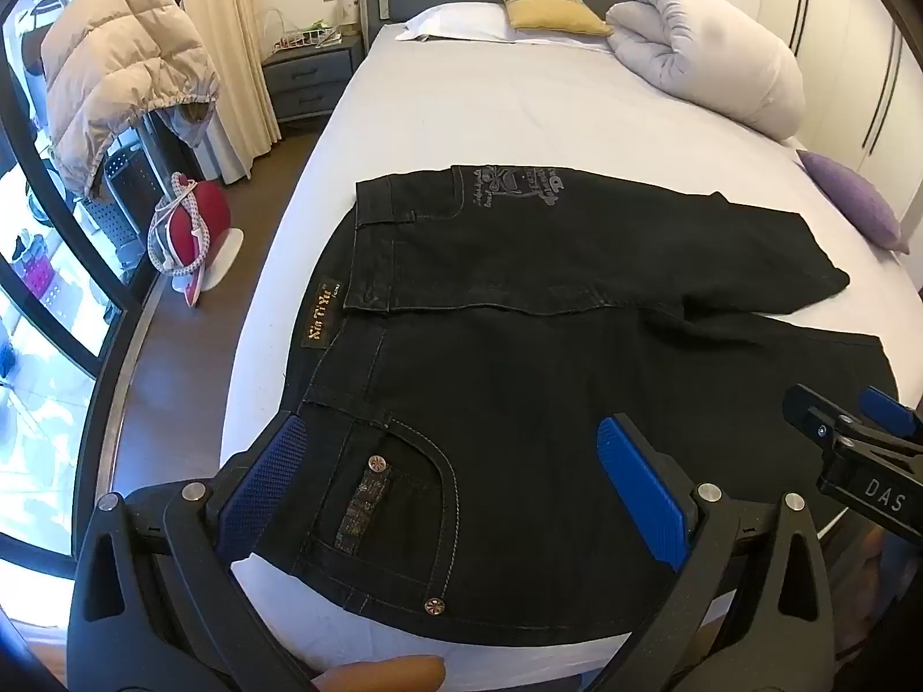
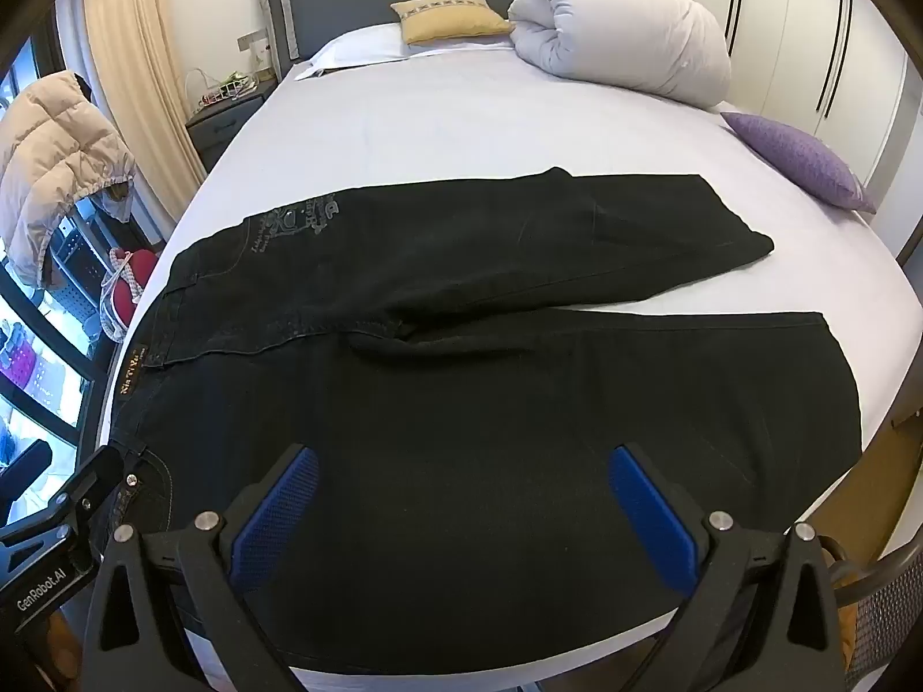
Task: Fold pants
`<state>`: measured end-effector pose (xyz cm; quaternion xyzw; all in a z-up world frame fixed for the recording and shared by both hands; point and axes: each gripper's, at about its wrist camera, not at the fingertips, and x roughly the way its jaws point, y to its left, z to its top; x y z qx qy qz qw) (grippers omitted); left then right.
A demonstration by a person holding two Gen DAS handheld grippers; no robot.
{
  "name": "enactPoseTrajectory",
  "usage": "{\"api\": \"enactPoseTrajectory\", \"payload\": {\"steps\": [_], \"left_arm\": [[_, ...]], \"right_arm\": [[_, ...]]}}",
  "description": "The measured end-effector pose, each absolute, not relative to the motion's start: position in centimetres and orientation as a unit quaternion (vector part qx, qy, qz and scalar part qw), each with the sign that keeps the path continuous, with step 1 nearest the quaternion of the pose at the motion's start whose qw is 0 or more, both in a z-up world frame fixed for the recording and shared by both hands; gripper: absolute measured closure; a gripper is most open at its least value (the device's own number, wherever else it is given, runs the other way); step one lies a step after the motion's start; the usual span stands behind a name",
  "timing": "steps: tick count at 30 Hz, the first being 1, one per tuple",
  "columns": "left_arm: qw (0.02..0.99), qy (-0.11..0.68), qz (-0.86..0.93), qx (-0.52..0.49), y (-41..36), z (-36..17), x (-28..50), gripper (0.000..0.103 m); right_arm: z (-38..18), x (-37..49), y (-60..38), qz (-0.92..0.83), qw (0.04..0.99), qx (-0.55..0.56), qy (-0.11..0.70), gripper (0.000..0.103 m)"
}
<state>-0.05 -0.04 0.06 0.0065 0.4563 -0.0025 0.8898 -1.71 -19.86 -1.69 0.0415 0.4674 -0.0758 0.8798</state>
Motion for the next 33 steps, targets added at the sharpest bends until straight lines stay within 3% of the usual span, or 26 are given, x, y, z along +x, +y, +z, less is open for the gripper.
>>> {"api": "enactPoseTrajectory", "payload": {"steps": [33], "left_arm": [[0.885,0.466,-0.002,-0.006,0.60,-0.86,-0.07,0.000]], "right_arm": [[-1.97,-1.82,-19.19,-0.074,0.878,0.039,0.471,0.000]]}}
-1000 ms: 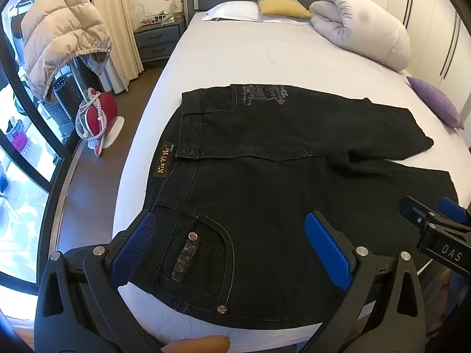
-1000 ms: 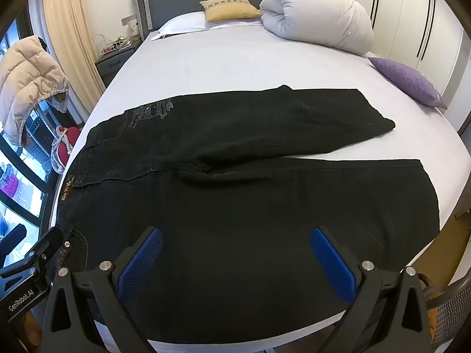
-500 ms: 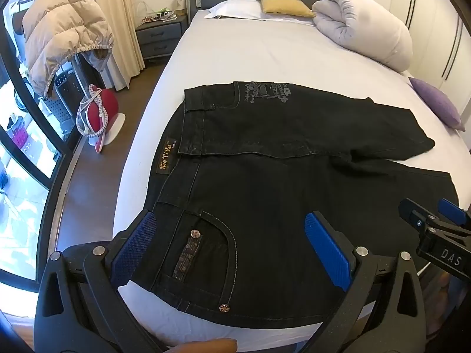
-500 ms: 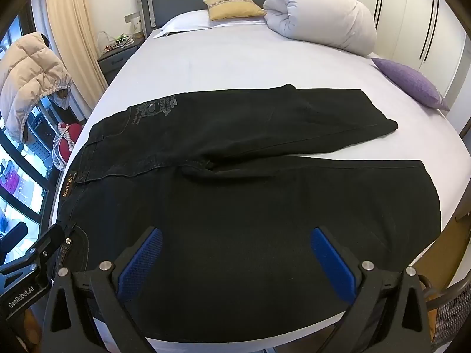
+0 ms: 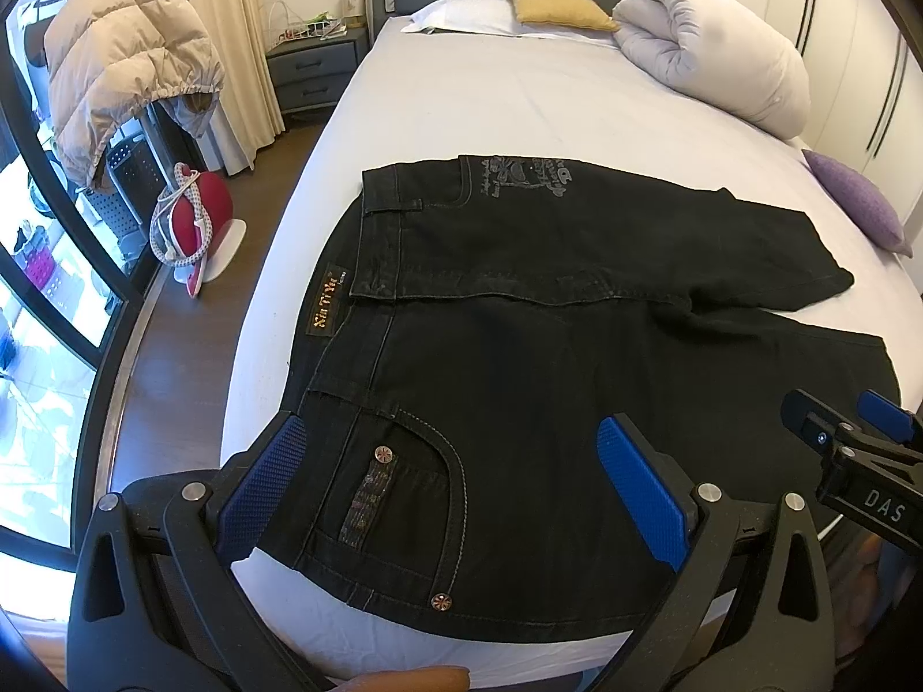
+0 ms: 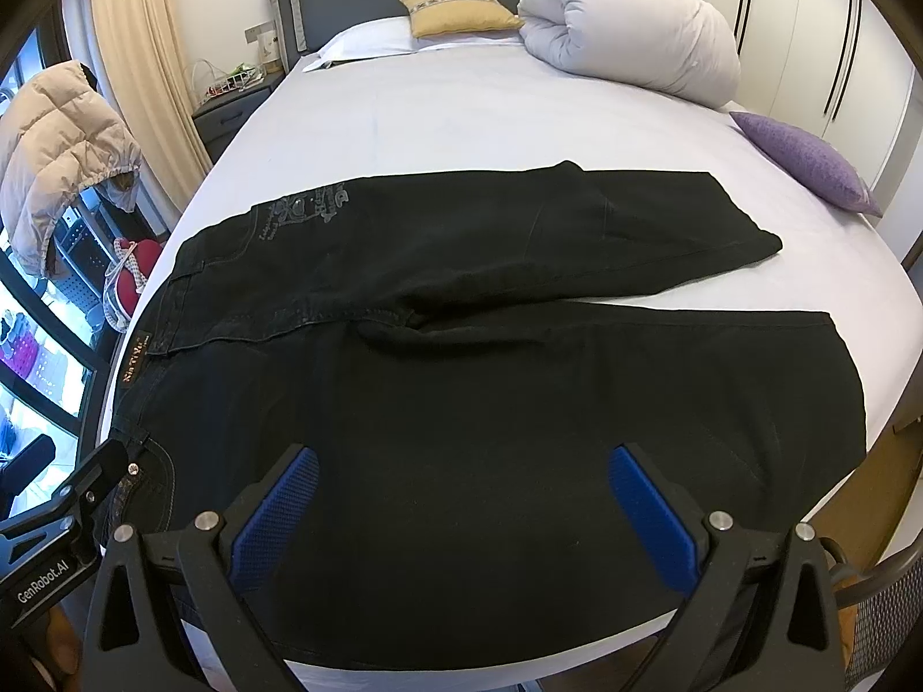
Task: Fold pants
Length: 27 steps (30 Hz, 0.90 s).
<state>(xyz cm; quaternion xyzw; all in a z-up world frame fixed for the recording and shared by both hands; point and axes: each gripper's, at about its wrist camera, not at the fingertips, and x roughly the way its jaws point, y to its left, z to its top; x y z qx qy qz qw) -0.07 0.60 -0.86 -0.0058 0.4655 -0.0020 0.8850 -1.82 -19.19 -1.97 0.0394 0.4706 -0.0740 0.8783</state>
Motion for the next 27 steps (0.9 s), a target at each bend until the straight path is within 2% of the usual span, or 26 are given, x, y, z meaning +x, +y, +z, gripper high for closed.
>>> {"api": "enactPoseTrajectory", "payload": {"steps": [27], "left_arm": [[0.881,0.473,-0.001,-0.007,0.8,-1.6,-0.1,0.000]], "right_arm": [[-3.0,-1.9,-18.5,-0.070,0.876,0.039,0.475,0.000]]}}
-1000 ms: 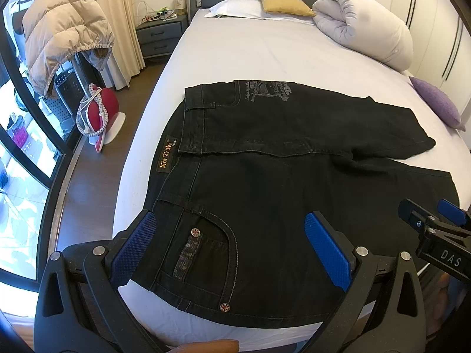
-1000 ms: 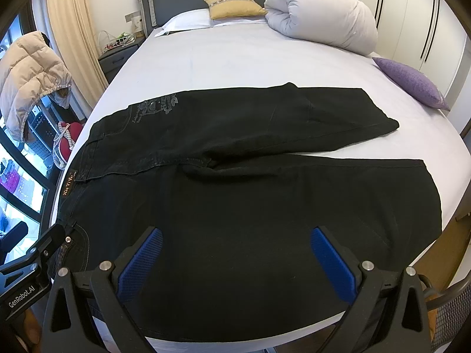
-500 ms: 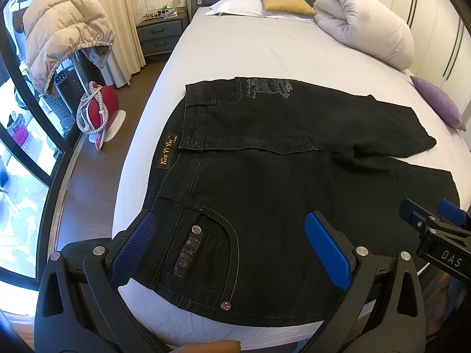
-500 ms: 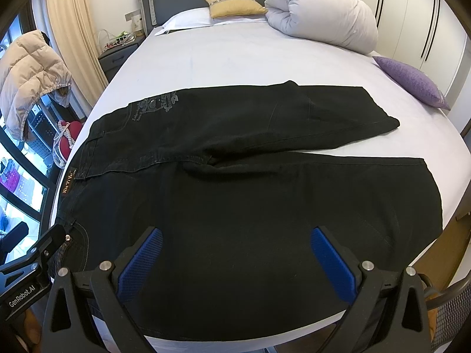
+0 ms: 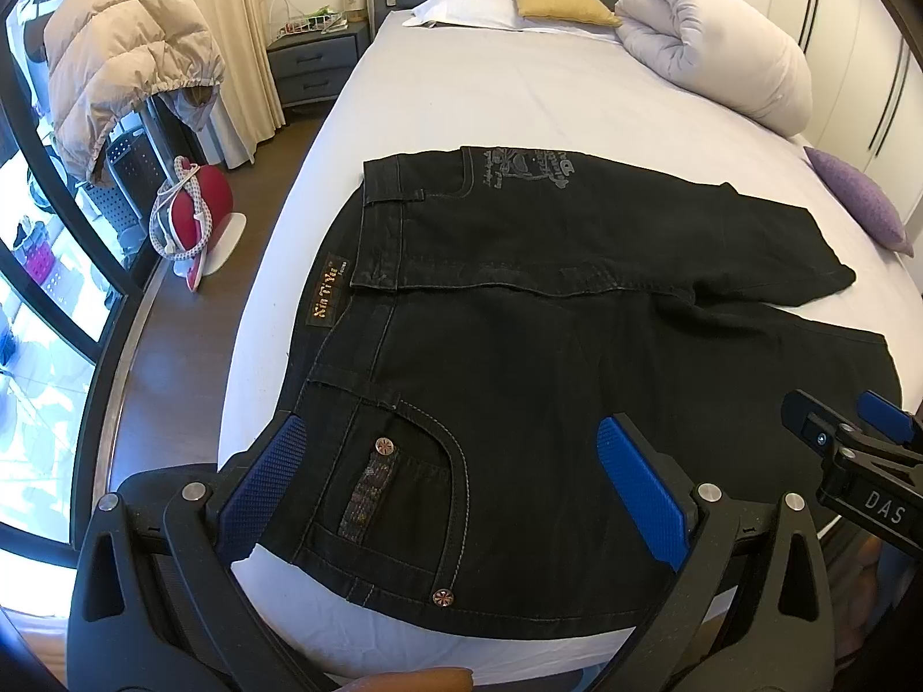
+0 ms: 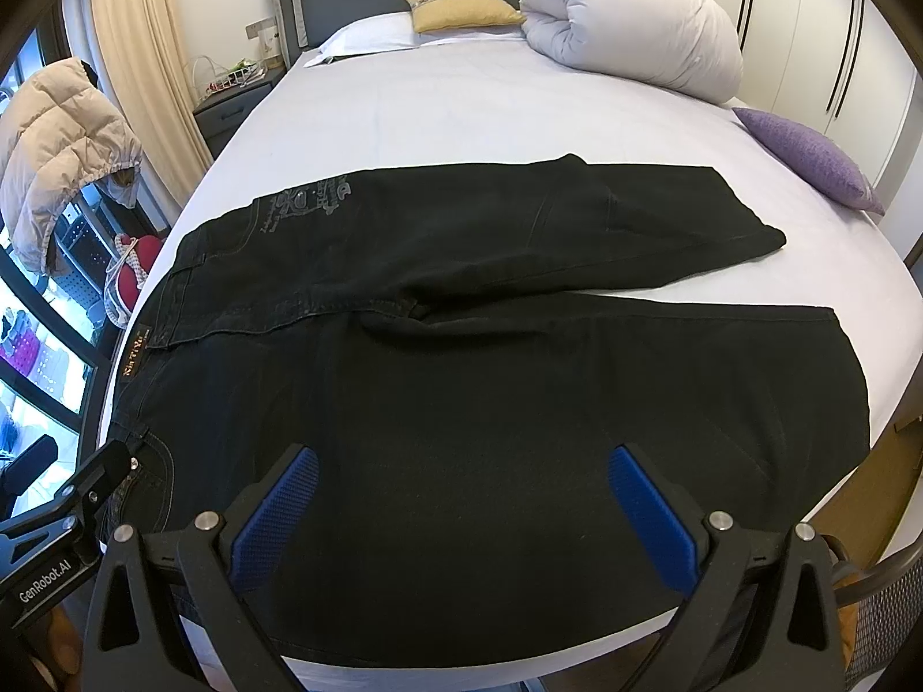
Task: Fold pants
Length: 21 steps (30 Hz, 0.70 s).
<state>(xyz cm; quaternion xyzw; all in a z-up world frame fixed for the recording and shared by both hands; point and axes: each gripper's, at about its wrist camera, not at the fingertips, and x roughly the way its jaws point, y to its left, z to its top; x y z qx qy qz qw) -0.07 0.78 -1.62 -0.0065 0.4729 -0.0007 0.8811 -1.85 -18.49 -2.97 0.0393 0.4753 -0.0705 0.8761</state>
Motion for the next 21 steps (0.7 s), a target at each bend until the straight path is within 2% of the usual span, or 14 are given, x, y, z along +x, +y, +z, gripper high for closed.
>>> {"api": "enactPoseTrajectory", "payload": {"steps": [21], "left_arm": [[0.878,0.479,-0.002,-0.007,0.76,-2.04,0.05,0.000]], "right_arm": [[-3.10,-1.76,-18.62,-0.068,0.873,0.041,0.481,0.000]]}}
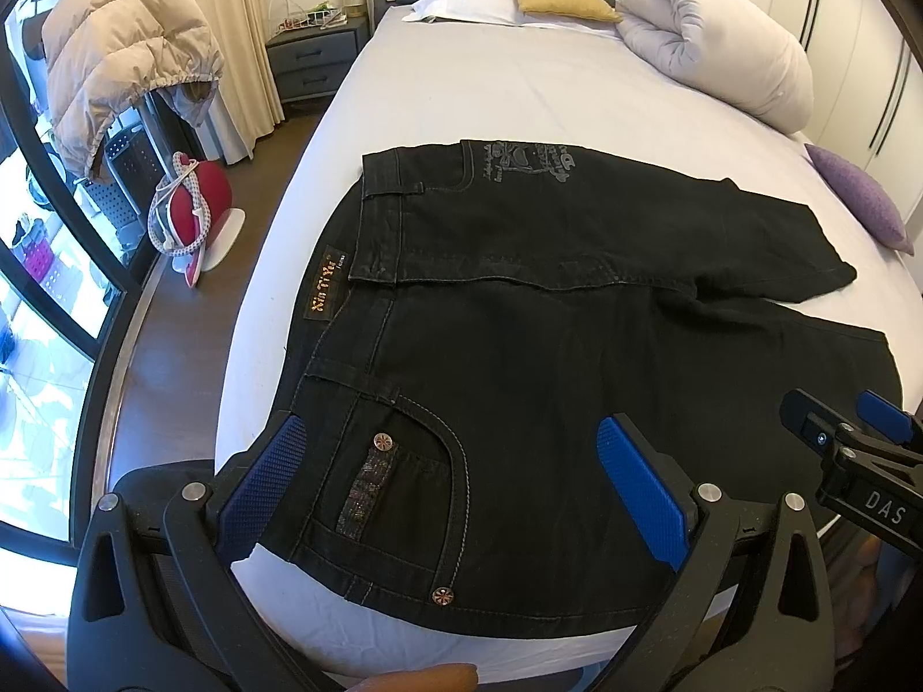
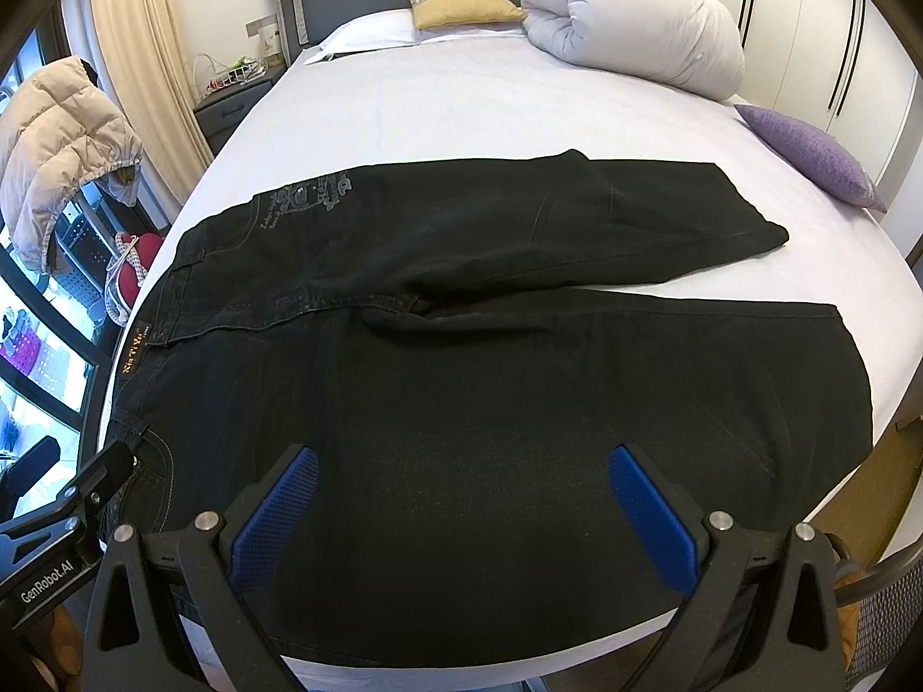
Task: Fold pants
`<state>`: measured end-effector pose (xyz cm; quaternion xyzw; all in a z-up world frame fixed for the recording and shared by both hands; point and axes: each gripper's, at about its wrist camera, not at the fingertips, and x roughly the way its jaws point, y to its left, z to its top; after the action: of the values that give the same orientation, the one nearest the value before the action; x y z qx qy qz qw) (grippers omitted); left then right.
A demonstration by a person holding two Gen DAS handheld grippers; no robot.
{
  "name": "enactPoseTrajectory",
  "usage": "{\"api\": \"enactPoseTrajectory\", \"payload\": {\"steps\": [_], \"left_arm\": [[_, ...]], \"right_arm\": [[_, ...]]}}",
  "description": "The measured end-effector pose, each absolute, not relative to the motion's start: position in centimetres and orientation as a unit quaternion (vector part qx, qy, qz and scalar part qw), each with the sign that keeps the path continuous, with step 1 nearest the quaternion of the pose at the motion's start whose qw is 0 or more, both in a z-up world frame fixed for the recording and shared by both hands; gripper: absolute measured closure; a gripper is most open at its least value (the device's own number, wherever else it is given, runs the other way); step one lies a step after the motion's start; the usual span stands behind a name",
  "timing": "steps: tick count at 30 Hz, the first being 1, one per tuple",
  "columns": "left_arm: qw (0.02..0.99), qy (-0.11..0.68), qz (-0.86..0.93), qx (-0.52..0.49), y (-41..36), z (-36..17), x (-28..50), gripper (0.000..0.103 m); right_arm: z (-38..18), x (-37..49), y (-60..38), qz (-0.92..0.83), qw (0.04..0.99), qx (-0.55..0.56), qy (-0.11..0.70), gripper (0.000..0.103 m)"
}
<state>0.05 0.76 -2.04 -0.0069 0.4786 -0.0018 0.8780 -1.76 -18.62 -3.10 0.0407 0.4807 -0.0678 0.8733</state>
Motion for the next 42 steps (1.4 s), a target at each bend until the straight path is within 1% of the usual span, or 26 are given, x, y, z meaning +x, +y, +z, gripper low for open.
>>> {"api": "enactPoseTrajectory", "payload": {"steps": [13,17,26,29,31,33,36,38,40,42], "left_arm": [[0.873,0.488,-0.010,-0.006,0.8,-2.9,0.9,0.000],[0.877,0.479,-0.014,0.007,0.9,-2.9,1.7,0.000],[0.888,0.456,-0.056,0.022,2.7,-1.6,7.2,0.000],[0.904,0.425,-0.050,0.002,4.0,-0.9,8.8,0.000],[0.906,0.423,-0.026,0.024,4.2,-0.9,9.7,0.000],[0.902,0.430,0.007,0.043,4.6,-1.0,11.6,0.000],[0.884,0.466,0.019,-0.007,6.9,-1.1,15.6,0.000],[0.881,0.472,-0.007,-0.018,7.9,-1.3,19.0,0.000],[0.874,0.480,-0.073,0.003,7.8,-1.6,23.3,0.000],[0.862,0.492,-0.115,0.038,7.2,-2.1,26.5,0.000]], "right_arm": [[-3.5,-1.1,-18.8,-0.064,0.868,0.039,0.490,0.000],[-3.7,-0.6,-18.9,-0.061,0.869,0.037,0.490,0.000],[-1.7,3.0,-19.9,-0.017,0.892,0.034,0.451,0.000],[-0.8,5.1,-20.1,0.001,0.901,0.022,0.432,0.000],[-0.5,6.6,-20.2,0.013,0.905,0.016,0.425,0.000],[-0.4,7.9,-20.3,0.025,0.907,0.014,0.421,0.000],[-0.5,10.0,-20.2,0.046,0.907,0.003,0.418,0.000],[-0.7,11.4,-20.2,0.065,0.907,-0.009,0.415,0.000],[-1.0,12.5,-20.2,0.083,0.906,-0.017,0.415,0.001],[-1.5,13.9,-20.4,0.112,0.899,-0.025,0.422,0.006]]}}
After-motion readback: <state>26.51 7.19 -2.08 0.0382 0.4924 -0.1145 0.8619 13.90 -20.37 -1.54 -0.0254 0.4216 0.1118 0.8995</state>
